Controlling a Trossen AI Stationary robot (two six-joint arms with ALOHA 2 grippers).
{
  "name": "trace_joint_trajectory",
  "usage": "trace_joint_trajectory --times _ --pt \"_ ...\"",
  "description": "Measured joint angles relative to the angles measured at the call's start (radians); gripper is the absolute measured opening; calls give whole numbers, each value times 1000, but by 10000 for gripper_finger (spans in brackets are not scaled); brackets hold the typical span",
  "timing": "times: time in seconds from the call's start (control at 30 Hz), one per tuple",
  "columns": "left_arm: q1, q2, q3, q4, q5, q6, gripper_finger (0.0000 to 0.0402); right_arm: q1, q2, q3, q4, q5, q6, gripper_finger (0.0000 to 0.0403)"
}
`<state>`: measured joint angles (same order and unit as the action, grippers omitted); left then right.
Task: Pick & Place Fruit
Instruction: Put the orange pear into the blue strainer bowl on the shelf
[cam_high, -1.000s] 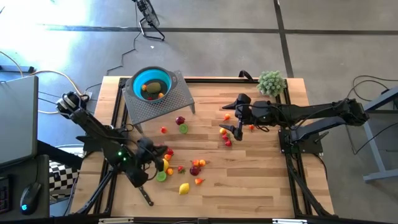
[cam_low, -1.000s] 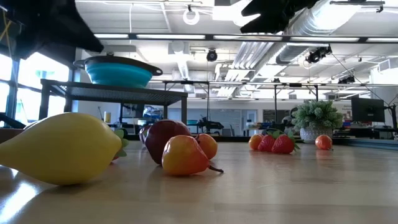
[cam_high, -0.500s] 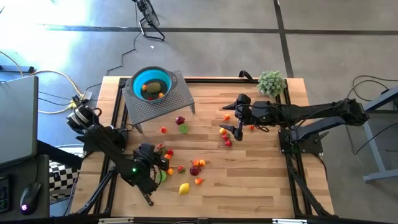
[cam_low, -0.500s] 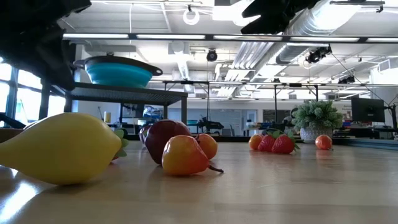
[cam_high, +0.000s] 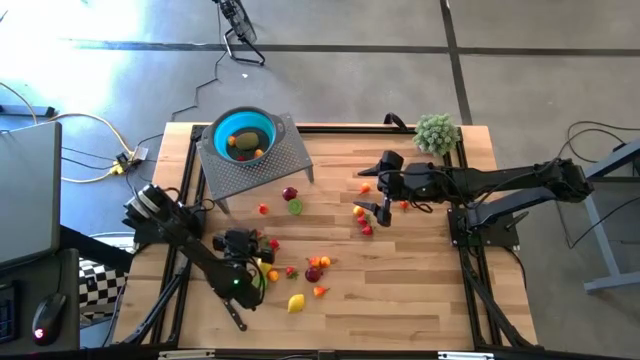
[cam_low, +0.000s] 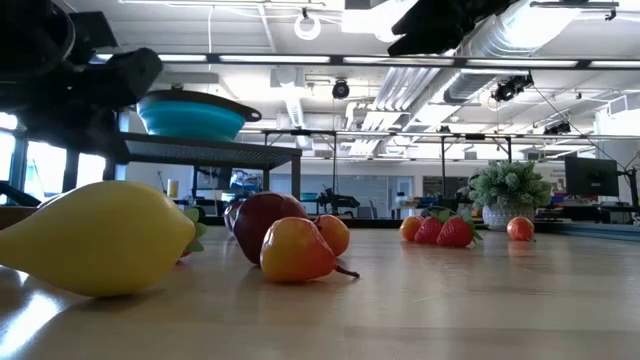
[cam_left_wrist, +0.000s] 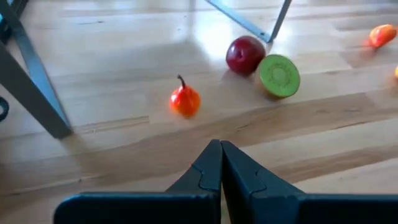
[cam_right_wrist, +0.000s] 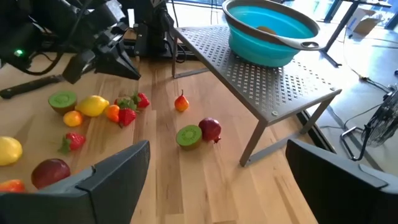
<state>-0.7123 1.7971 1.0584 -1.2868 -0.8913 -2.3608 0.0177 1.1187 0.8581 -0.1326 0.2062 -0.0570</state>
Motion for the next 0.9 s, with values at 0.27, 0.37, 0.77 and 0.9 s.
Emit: trace_joint_trajectory --times 0.27,0.37,0.77,0.9 --pt "-1 4 0 4 34 135 0 0 0 0 -21 0 0 368" --pt "4 4 0 -5 33 190 1 0 0 0 -24 0 0 368" --pt "122 -3 -1 56 33 98 163 0 0 0 -43 0 0 368" --pt "172 -3 -1 138 34 65 236 0 0 0 -42 0 0 368"
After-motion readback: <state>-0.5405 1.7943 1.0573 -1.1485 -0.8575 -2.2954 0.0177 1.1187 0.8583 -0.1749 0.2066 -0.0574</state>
